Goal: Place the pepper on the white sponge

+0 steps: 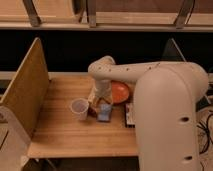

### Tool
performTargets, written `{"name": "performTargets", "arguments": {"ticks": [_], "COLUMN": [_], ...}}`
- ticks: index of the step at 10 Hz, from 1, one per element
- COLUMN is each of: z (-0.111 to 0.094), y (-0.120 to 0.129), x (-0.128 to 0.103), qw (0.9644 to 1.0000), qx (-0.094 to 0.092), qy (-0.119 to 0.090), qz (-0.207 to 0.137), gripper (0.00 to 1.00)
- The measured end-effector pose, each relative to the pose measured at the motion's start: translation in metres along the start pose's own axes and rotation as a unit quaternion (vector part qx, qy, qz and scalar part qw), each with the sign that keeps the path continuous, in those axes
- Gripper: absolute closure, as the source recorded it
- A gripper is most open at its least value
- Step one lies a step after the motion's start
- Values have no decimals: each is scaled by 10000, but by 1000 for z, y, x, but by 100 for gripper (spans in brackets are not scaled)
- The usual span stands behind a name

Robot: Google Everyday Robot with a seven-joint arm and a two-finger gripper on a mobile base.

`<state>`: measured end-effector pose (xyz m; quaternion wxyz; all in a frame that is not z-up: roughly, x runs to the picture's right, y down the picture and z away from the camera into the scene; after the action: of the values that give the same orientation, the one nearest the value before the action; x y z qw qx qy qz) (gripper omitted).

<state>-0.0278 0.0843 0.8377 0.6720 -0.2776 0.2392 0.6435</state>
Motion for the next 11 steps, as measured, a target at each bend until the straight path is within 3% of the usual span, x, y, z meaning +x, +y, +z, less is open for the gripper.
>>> {"name": "performTargets", "arguments": {"ticks": [2, 5, 9, 11], "z": [13, 11, 11, 21], "y": [24, 57, 60, 63], "x": [-6, -4, -4, -4], "qw": [9992, 9953, 9946, 9935], "qx": [-159, -415, -443, -425], "qy": [197, 364, 380, 468], "qz": [-299, -790, -853, -944], "gripper": [35, 35, 35, 35]}}
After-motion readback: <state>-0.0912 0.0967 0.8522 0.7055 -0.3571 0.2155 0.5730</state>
